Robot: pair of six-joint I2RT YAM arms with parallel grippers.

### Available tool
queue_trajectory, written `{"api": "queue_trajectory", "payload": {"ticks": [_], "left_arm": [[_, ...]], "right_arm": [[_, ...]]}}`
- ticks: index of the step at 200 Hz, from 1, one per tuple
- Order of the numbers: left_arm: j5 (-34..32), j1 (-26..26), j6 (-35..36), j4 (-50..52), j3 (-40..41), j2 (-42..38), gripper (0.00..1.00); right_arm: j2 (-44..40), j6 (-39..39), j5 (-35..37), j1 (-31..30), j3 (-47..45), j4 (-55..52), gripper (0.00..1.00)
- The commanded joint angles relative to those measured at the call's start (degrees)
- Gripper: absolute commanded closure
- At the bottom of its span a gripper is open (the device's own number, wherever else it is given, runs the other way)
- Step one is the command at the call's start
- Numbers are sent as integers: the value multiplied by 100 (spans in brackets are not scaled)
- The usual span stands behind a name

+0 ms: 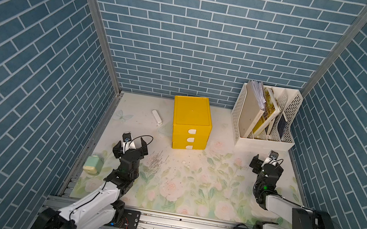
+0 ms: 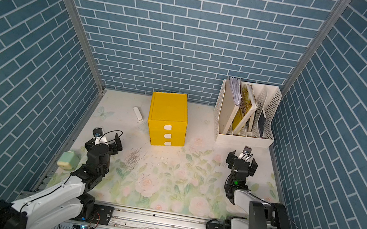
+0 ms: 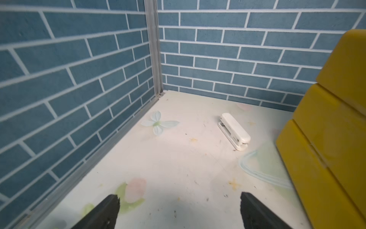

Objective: Place the wired earphones into the drawer by color
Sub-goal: Reset both arms

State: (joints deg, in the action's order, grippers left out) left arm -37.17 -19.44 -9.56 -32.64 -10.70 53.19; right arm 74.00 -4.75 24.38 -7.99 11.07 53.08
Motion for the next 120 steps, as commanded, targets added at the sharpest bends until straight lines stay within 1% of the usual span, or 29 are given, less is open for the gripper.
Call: {"api": "queue_trajectory", "payload": {"ticks": [1,10,21,28,35,42,51,56,59,62,66,71,79,84,88,95,103,110,117,120], "left_arm": [[-238,190,762,-1797,-64,732,0],[-85,319,734,-2255,-37,1059,0],[32,454,726,-2682,-90,1596,0],[80,483,874,-2777,-192,1939,0],[57,500,1031,-3122,-219,2286,0],[200,532,1162,-3478,-209,2579,0],[557,649,1212,-3646,-257,2958,0],[568,692,1221,-3851,-283,3158,0],[567,719,1199,-3825,-320,3176,1],[661,757,1121,-3530,-408,3119,1],[903,886,1008,-3282,-450,3037,1],[1173,1048,913,-3563,-318,3044,0],[1546,1380,624,-3738,-122,3056,0],[1581,1524,448,-4134,-14,3262,0],[1645,1544,542,-4432,29,3356,0],[1827,1514,555,-3672,-190,3191,0],[1817,1518,612,-4292,-37,3335,0],[1839,1529,534,-3749,-157,3210,0],[1813,1531,573,-4166,-74,3330,0],[1810,1531,567,-4099,-91,3296,0]], "right_arm": [[177,471,-24,-11,-249,1726,0],[297,564,-109,-6,-398,2225,0],[530,644,-295,-6,-404,2434,0],[767,680,-413,-9,-460,2726,0],[1020,747,-556,-18,-521,3106,0],[1042,779,-729,-7,-483,2994,0],[1124,724,-735,21,-458,3003,0],[1276,717,-688,25,-460,3122,0],[1395,733,-690,25,-436,3280,0],[1451,767,-668,25,-397,3336,0],[1394,769,-682,17,-317,3061,0],[1284,738,-858,35,-222,2640,0],[1438,824,-949,56,-189,2860,0],[1369,767,-943,65,-120,2627,0],[1330,707,-969,95,-80,2419,0],[1411,670,-929,140,-49,2539,0],[1347,617,-953,173,-4,2308,0],[1400,608,-1007,200,2,2399,0],[1364,576,-1034,225,22,2267,0],[1374,573,-1070,242,25,2290,0]]}}
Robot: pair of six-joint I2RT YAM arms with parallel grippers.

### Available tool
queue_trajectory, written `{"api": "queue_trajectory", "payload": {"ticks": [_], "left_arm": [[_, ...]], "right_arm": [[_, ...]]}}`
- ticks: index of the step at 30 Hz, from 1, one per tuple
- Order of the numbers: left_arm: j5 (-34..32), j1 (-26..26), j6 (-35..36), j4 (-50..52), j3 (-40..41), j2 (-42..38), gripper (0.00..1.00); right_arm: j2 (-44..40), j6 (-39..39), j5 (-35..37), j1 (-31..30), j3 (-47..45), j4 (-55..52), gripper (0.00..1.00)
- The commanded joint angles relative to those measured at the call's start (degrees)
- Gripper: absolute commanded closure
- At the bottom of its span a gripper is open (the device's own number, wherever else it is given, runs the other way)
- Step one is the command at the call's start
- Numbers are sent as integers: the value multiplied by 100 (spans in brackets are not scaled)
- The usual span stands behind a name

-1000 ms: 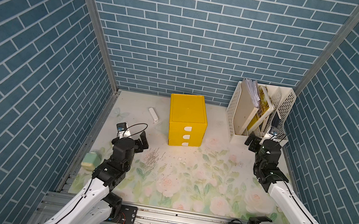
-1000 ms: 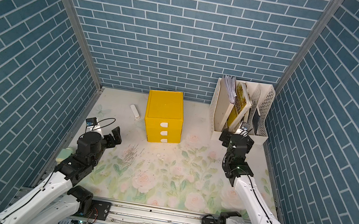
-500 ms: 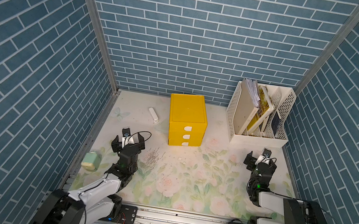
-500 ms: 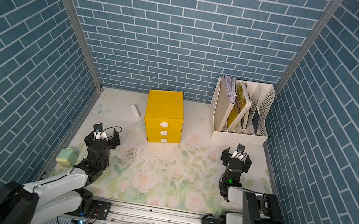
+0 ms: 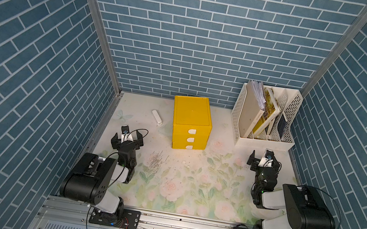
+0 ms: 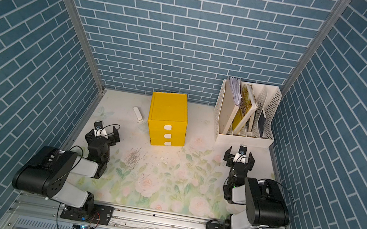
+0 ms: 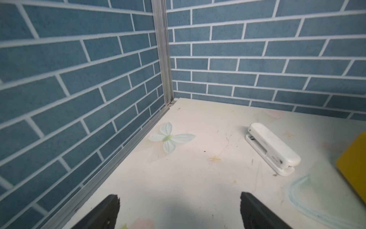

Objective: Place the wired earphones into the drawer by color
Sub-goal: Reset both arms

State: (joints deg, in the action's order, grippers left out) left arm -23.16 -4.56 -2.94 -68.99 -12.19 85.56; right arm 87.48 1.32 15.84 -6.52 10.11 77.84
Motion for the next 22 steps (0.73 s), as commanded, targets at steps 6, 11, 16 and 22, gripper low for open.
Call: {"api": "queue_trajectory", "payload": {"ticks": [6,11,16,22], "left_arm": [[435,43,-118,-215,4,4,0],[423,43,-102,-366,37,44,0],[433,43,-107,-294,26,22,0],[421,43,-106,-305,24,29,0]], "right_arm": [[13,-32,-232,116,97,-146,0],[12,-36,-218,117,105,-155,0],[19,-33,-230,116,114,-172,0],[7,-71,-416,207,134,-225,0]]}}
